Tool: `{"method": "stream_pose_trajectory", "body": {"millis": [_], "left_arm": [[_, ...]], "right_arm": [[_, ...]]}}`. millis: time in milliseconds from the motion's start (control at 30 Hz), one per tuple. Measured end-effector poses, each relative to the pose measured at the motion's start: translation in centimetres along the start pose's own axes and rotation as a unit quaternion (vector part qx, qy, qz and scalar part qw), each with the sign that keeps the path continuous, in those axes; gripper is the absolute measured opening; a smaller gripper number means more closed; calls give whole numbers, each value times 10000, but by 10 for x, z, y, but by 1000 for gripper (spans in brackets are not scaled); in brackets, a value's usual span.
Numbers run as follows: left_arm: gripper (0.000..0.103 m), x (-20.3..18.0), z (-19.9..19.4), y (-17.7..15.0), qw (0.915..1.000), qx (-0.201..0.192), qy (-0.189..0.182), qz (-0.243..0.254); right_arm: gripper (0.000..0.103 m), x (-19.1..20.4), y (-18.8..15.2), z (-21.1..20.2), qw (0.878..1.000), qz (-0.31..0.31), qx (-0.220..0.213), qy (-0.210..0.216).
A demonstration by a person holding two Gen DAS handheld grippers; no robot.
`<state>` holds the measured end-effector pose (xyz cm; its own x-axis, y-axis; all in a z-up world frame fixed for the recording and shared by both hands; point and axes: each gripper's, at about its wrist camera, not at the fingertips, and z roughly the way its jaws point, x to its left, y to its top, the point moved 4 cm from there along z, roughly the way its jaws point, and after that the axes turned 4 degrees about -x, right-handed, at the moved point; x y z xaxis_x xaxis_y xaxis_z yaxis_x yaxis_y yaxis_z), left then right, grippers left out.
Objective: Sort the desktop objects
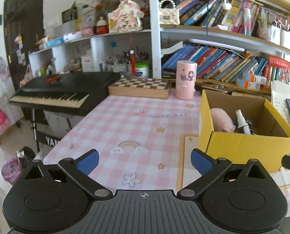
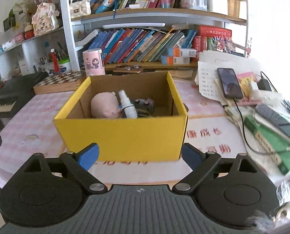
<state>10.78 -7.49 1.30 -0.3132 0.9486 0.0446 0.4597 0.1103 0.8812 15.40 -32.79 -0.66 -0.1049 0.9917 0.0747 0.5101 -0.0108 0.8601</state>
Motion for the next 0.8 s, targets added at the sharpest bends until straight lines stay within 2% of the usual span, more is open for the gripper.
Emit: {"method": "stream_pose_trajectory", "body": {"millis": [167,300,800], "left_arm": [[101,11,-21,-14,9998,-55,108,145],[101,17,-35,-21,9993,-126,31,348],[101,48,-70,-42,9985,-228,-225,436]], "right_arm": [[96,17,-16,-19,9998,-178,-6,-42],[98,28,-26,-37,9998,-207,-37,-35],[103,56,-55,-87,9999,-151,-80,-27]]}}
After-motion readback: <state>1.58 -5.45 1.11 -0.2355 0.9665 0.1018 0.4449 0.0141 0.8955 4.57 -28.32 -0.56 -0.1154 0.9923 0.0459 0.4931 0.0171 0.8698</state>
